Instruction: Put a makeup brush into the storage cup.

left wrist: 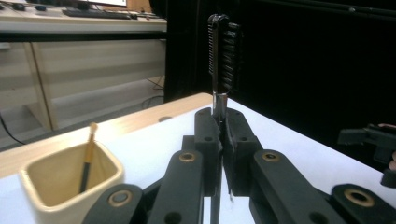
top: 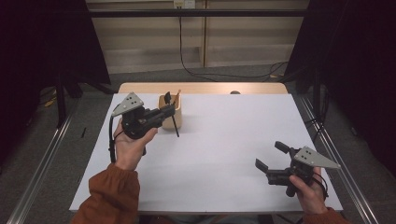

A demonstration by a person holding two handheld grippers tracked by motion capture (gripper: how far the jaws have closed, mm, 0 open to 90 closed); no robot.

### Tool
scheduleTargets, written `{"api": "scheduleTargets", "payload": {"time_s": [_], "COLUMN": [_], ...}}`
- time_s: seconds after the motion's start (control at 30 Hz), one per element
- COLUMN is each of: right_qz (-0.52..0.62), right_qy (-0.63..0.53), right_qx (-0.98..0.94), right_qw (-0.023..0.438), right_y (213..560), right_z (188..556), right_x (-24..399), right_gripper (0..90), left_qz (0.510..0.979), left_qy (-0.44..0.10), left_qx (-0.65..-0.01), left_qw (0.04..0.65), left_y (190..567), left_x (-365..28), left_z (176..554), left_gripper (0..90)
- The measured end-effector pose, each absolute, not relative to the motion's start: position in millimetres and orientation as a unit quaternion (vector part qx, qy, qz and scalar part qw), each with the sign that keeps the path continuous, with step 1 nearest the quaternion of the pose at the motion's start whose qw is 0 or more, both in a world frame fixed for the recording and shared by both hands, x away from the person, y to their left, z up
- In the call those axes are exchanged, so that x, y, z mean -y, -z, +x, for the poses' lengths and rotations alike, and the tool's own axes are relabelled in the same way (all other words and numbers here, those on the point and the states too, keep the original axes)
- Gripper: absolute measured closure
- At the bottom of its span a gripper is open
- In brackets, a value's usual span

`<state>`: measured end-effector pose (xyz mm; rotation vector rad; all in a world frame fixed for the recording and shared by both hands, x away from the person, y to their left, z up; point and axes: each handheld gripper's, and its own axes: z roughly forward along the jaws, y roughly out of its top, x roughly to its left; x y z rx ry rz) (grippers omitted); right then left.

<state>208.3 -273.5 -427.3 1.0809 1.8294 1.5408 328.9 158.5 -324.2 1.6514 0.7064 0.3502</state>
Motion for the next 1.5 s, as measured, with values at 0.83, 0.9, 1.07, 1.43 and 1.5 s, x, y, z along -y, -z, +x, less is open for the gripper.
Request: {"api": "scheduleTargets", "payload": {"time_s": [0.83, 0.9, 1.07, 1.43, 1.5], "right_qz": [0.396, 0.395, 0.395, 0.398, 0.397], "right_qy": [-0.565, -0.564, -0.564, -0.569, -0.568], "right_qx": [-0.676, -0.678, -0.679, -0.675, -0.675], "right_qw": [0.258, 0.259, 0.256, 0.251, 0.252], "right_y": [433.9, 434.6, 435.2, 435.4, 435.6], "right_z": [208.6, 209.1, 208.9, 208.6, 208.6], "right_x": [270.7, 270.8, 271.4, 270.4, 270.4], "right_gripper": [0.0, 0.0, 0.0, 0.0, 0.0], "left_qz": [0.702, 0.702, 0.704, 0.704, 0.702], "left_qy": [-0.204, -0.207, -0.213, -0.222, -0.223], "left_qx": [-0.323, -0.323, -0.326, -0.335, -0.337], "left_qw": [0.601, 0.6, 0.593, 0.586, 0.586], "left_y": [300.0, 299.6, 299.1, 303.2, 305.2], "left_x": [-160.8, -158.7, -157.9, -160.5, -160.8], "left_z": [369.0, 373.0, 383.8, 413.9, 417.1], "left_gripper": [85.6, 85.6, 85.7, 85.6, 85.6]}}
